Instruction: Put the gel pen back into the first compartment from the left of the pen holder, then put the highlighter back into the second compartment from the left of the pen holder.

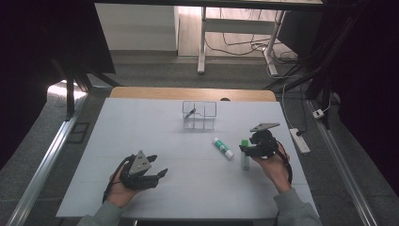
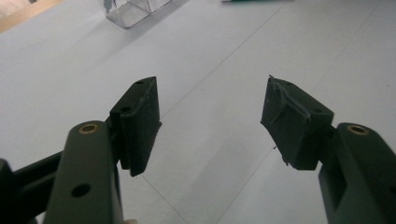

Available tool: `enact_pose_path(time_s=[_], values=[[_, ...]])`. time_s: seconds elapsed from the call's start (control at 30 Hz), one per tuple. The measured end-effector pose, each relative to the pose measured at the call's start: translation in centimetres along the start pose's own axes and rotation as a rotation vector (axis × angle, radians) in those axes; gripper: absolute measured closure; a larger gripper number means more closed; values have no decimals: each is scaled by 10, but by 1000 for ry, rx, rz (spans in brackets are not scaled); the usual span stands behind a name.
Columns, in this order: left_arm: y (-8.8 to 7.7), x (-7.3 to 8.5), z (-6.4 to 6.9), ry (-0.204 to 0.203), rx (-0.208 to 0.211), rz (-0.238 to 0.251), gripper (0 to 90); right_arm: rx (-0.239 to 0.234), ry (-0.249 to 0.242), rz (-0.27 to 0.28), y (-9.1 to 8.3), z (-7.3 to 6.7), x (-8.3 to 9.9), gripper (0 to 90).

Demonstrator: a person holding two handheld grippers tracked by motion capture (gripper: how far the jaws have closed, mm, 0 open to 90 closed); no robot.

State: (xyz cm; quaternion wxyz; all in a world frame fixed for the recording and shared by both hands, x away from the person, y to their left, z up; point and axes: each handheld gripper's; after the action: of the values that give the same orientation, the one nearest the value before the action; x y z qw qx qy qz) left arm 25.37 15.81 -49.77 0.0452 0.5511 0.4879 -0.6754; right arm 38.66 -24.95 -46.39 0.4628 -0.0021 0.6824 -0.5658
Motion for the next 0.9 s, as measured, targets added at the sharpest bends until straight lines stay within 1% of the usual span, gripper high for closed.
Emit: enact_pose_path(time_s=[0.2, 0.3, 0.37, 0.5, 0.57, 0.63, 0.7, 0.9], values=[[0, 0, 0, 2, 0, -1, 366, 8, 19, -27, 7, 1, -2, 429], [0, 0, 0, 2, -2, -2, 366, 18, 35, -34, 11, 2, -4, 428], [-1, 0, -1, 1, -3, 2, 366, 27, 40, -49, 14, 4, -6, 427], [-1, 0, -1, 1, -3, 2, 366, 35, 70, -68, 23, 7, -10, 427], [-1, 0, -1, 2, -3, 0, 366, 49, 79, -81, 29, 8, -11, 429], [-1, 1, -1, 1, -4, 1, 366, 53, 91, -93, 34, 10, -11, 430], [-2, 1, -1, 0, -4, 0, 366, 73, 101, -109, 38, 11, -12, 434], [-2, 1, -1, 1, -5, 1, 366, 72, 138, -148, 50, 15, -10, 453]])
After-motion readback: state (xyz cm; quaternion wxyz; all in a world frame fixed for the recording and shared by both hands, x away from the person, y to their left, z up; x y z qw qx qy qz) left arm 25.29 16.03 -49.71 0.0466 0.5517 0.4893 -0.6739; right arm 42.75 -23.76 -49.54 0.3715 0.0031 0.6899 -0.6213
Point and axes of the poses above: each handheld gripper's, and its own axes: y roughly forward along the jaws, x roughly out of its underside, z roughly to its right, and after that the axes turned 1 degree about -z, right-handed
